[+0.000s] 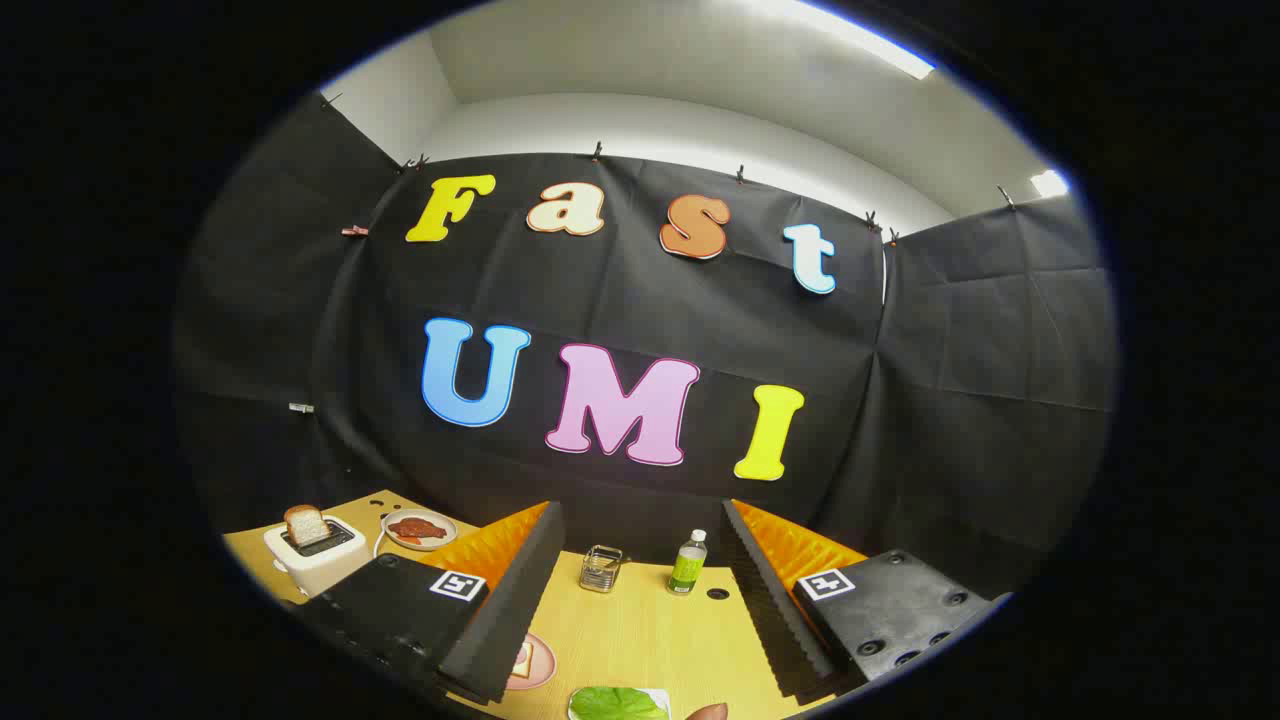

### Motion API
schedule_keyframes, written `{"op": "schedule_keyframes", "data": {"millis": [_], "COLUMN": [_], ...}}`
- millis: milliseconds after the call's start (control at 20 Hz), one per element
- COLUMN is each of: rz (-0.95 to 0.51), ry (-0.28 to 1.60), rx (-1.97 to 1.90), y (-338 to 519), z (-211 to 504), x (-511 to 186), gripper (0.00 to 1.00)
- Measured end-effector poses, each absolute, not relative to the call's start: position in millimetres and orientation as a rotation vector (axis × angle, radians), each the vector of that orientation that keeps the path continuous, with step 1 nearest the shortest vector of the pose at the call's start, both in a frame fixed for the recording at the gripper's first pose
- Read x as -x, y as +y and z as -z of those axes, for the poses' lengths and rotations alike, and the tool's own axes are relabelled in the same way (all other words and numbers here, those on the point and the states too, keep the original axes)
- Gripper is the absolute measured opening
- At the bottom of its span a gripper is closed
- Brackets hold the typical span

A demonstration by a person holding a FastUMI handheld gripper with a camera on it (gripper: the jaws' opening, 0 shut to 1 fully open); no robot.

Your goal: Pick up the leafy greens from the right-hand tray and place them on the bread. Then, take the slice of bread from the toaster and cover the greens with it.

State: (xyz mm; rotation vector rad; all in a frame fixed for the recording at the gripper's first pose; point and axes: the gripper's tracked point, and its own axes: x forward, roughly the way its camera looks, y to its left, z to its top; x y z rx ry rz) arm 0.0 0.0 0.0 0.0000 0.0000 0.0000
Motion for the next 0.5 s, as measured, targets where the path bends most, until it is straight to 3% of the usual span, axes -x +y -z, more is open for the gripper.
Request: {"op": "schedule_keyframes", "data": {"millis": [500], "rz": [-0.026], "ry": [0.002], "rx": [-0.045], "y": [0.7], "z": [-1.0], "x": [1.9], "gripper": [0.97]}}
